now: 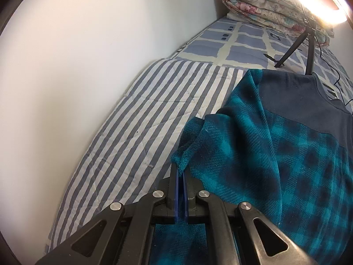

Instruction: Fold large clothes

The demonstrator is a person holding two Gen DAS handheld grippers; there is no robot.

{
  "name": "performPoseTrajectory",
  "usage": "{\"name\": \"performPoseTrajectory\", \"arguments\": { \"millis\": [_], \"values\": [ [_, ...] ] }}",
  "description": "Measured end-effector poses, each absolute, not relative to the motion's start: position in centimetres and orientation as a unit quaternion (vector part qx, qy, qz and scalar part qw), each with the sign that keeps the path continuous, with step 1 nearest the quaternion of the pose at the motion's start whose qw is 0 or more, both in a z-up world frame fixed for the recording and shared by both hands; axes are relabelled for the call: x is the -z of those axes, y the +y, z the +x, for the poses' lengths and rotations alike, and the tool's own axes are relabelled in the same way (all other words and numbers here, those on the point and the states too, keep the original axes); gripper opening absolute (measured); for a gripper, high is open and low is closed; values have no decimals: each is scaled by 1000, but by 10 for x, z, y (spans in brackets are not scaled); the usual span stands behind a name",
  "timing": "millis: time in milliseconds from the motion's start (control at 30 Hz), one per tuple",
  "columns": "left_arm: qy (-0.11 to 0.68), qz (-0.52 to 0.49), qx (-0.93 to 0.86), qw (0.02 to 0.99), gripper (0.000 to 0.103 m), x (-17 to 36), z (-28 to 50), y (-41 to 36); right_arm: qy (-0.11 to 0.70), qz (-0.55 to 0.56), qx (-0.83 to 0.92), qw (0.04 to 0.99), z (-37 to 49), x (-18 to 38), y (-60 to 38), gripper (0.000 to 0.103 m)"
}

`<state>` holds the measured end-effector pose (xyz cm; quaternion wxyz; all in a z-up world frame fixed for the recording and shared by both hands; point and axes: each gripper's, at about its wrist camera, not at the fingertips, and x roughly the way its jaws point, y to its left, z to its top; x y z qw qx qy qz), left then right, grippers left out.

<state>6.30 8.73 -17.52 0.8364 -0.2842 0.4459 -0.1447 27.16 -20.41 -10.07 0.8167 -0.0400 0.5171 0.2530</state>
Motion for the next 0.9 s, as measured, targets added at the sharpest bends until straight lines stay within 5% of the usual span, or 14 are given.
{"name": "performPoseTrajectory", "arguments": {
  "millis": [500, 667, 700, 800, 900],
  "values": [
    [456, -257, 5, 852, 0, 192, 70, 129, 527, 7, -278, 803, 290, 115, -197, 1],
    [455, -313, 42, 832, 1, 205, 69, 134, 529, 38, -295, 795, 285, 124, -212, 30],
    [451, -317, 54, 833, 6, 201, 68, 133, 521, 42, -292, 801, 281, 117, -223, 32],
    [437, -313, 74, 840, 48, 191, 67, 129, 518, 48, -295, 802, 266, 102, -252, 36],
    [445, -317, 78, 834, 51, 190, 72, 126, 515, 40, -291, 805, 228, 89, -297, 46]
  ]
}}
